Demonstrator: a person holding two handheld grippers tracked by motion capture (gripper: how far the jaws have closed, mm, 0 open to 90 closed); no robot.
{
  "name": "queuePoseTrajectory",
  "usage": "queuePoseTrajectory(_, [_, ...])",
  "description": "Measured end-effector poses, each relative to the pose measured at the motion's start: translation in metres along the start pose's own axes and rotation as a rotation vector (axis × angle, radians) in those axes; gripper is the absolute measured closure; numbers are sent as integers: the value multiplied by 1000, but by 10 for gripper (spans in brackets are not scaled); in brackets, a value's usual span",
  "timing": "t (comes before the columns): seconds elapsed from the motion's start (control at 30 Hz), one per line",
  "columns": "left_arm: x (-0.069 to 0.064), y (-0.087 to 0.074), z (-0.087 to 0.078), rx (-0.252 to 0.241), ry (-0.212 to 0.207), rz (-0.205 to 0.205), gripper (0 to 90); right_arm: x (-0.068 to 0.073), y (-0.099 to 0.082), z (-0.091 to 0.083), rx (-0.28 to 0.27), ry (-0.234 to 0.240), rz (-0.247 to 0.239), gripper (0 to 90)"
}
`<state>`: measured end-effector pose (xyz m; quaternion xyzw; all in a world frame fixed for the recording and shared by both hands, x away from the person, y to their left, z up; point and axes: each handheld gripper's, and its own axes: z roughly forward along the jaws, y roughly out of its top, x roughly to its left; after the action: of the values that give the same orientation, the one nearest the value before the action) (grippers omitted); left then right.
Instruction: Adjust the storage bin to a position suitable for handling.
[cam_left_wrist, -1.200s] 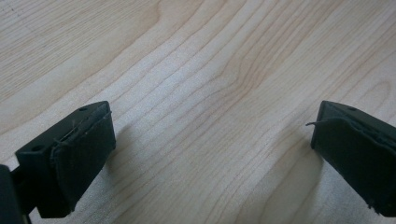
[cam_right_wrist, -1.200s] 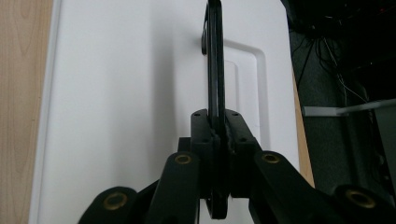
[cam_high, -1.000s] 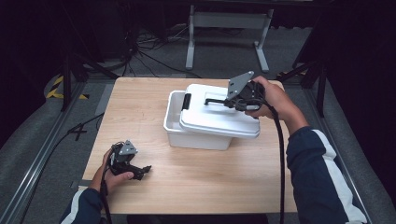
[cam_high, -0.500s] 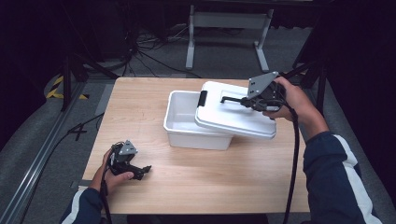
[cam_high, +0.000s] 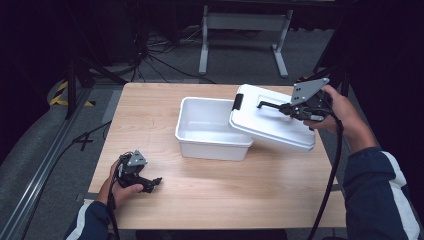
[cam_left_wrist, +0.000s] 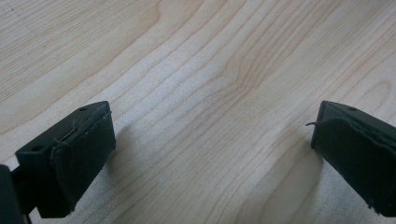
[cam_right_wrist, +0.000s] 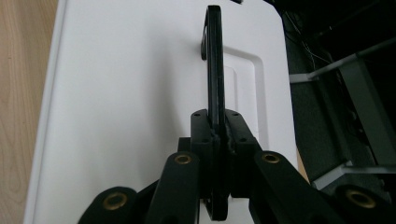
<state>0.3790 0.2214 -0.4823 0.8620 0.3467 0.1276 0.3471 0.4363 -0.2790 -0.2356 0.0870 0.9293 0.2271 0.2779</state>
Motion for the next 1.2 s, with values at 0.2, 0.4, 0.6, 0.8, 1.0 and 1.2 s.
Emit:
queuePoseTrajectory(0.2, [0, 0, 0, 0, 0, 0, 2, -2, -25, -9, 18, -19, 32, 847])
queuePoseTrajectory(0.4, [0, 0, 0, 1, -1, 0, 2, -2, -44, -13, 27, -30, 63, 847])
queuePoseTrajectory(0.6, [0, 0, 0, 1, -1, 0, 2, -3, -62, -17, 30, -39, 104, 847])
queuePoseTrajectory(0.8, [0, 0, 0, 1, -1, 1, 2, -3, -80, -20, 36, -51, 138, 847])
queuePoseTrajectory(1.0, [0, 0, 0, 1, -1, 1, 2, -1, -93, -12, 66, -45, 158, 847])
queuePoseTrajectory(1.2, [0, 0, 0, 1, -1, 0, 2, 1, -104, 2, 76, -31, 180, 847])
